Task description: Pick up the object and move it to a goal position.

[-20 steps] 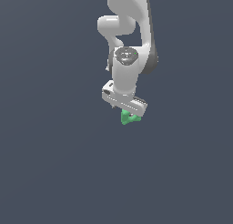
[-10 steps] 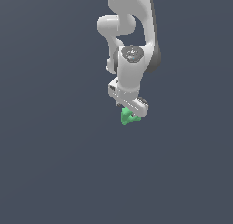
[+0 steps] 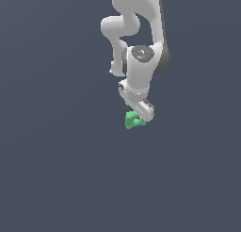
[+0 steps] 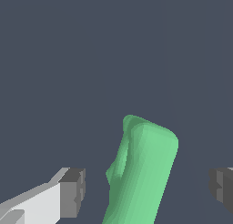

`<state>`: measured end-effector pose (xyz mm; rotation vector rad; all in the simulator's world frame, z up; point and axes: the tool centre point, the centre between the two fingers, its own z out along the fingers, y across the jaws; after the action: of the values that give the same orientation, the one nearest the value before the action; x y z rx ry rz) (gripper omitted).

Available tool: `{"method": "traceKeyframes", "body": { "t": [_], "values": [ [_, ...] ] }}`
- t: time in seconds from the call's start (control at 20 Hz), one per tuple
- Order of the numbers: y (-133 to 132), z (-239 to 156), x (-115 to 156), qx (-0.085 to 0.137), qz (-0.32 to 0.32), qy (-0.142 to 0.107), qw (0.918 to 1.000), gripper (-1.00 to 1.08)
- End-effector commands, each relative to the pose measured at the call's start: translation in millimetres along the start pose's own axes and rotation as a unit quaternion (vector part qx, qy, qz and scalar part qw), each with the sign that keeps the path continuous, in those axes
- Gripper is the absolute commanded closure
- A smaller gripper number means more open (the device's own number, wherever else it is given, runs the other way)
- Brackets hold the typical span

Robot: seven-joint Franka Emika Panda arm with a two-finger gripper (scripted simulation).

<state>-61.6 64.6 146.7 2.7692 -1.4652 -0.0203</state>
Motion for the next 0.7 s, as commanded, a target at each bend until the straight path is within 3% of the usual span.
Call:
{"method": "traceKeyframes", "body": {
  "t": [0.0,0.65],
  "values": [
    [0,0,-5,0.001,0.029,0.001,0.9996,-0.92],
    [0,1,-24,0.006,0.138,0.002,0.9905,-0.92]
  ]
}}
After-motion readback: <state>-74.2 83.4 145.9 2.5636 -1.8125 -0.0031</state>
